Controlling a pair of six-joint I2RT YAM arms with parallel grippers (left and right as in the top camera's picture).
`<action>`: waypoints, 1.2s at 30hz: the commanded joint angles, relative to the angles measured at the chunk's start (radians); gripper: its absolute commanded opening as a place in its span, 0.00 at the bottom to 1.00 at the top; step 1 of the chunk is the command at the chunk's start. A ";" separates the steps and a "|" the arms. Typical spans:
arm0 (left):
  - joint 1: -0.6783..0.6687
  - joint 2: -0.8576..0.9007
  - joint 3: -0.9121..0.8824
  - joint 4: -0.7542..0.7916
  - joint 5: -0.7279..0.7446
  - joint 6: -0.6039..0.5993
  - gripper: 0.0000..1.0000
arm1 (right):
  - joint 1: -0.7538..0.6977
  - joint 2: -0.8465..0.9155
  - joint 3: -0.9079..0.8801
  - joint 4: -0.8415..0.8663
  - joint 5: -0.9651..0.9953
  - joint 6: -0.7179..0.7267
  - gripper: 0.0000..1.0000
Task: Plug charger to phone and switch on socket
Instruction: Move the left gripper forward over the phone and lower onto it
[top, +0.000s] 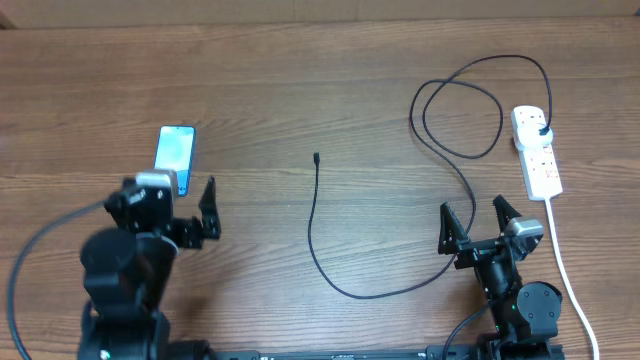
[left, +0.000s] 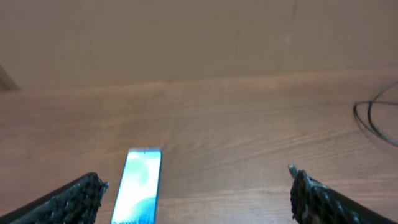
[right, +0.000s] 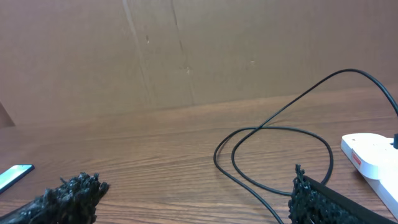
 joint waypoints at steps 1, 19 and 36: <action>0.004 0.154 0.221 -0.110 0.025 0.074 1.00 | 0.006 -0.008 -0.011 0.005 0.013 -0.001 1.00; 0.004 0.831 0.847 -0.639 0.061 0.122 1.00 | 0.006 -0.008 -0.011 0.005 0.013 -0.001 1.00; 0.142 1.126 0.847 -0.645 -0.026 0.230 1.00 | 0.006 -0.008 -0.011 0.005 0.013 -0.001 1.00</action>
